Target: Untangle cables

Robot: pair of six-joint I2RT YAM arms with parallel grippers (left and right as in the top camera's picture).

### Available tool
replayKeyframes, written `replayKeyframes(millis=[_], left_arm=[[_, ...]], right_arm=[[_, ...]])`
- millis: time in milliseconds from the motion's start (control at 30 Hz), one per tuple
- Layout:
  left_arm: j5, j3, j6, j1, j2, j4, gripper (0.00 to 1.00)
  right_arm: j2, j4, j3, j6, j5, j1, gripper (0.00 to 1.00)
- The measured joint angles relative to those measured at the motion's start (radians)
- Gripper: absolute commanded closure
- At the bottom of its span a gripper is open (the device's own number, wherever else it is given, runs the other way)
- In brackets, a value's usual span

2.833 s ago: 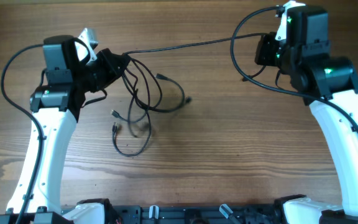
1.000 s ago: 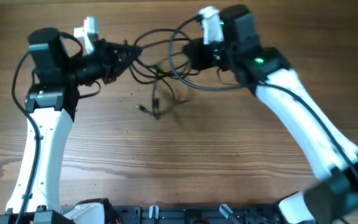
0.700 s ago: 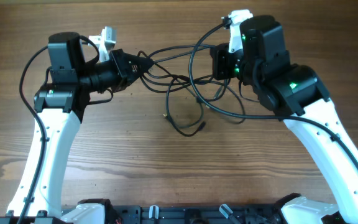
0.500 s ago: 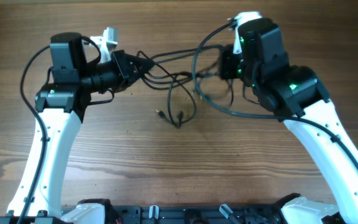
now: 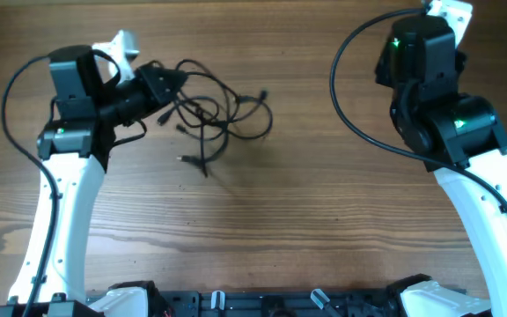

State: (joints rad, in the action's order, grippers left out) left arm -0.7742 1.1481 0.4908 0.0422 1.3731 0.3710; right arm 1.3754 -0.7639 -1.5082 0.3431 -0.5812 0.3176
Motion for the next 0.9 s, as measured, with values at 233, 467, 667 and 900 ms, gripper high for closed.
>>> replayKeyframes(millis=[233,467,667,900], left_arm=[[0.010,0.000,-0.113,-0.234,0.008,-0.002,0.00],[0.303,0.000,-0.124,-0.362,0.076,0.087,0.02],[0.370,0.122,-0.159,-0.341,0.076,0.229,0.45],[0.397,0.259,-0.171,-0.331,0.077,0.185,0.96]], right_arm=[[0.000,0.001,0.000,0.000,0.110,0.000,0.24],[0.000,-0.011,0.000,0.000,0.156,0.000,0.22],[0.000,-0.014,0.000,0.000,0.182,0.000,0.21],[0.003,-0.012,0.000,0.000,0.271,0.000,0.21]])
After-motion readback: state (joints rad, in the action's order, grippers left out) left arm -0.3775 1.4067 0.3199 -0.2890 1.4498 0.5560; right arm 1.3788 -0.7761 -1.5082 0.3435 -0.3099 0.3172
